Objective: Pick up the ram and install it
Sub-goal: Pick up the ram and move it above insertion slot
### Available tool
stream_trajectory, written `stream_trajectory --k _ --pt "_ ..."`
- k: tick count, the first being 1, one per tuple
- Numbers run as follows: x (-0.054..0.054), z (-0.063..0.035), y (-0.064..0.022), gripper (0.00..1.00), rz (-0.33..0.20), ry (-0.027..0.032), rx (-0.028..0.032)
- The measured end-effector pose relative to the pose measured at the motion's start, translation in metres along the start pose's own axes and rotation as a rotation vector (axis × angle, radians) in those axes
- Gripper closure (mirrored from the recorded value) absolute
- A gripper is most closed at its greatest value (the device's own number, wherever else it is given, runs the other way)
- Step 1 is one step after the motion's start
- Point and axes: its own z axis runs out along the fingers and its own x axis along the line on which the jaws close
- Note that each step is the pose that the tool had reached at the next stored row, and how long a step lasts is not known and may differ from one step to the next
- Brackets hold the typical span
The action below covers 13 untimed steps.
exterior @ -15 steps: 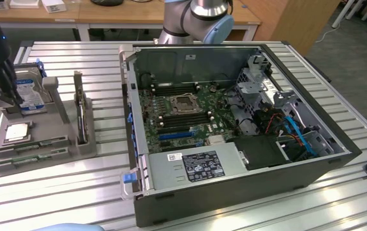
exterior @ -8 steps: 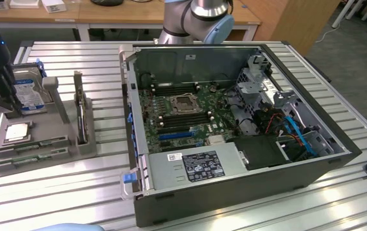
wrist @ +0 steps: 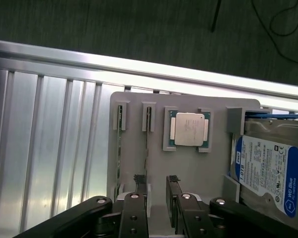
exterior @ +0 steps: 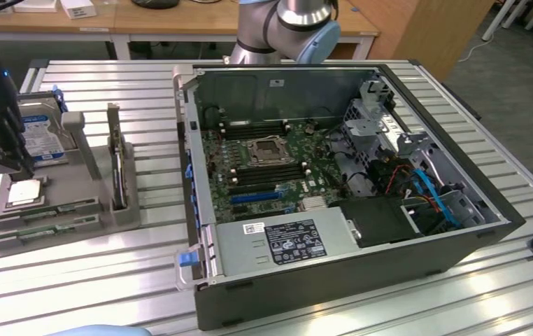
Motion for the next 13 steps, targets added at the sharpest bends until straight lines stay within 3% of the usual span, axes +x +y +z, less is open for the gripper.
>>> stream_trajectory --k 13 --pt "0.006 0.0189 0.0001 0.7 0.0 0.0016 0.0131"
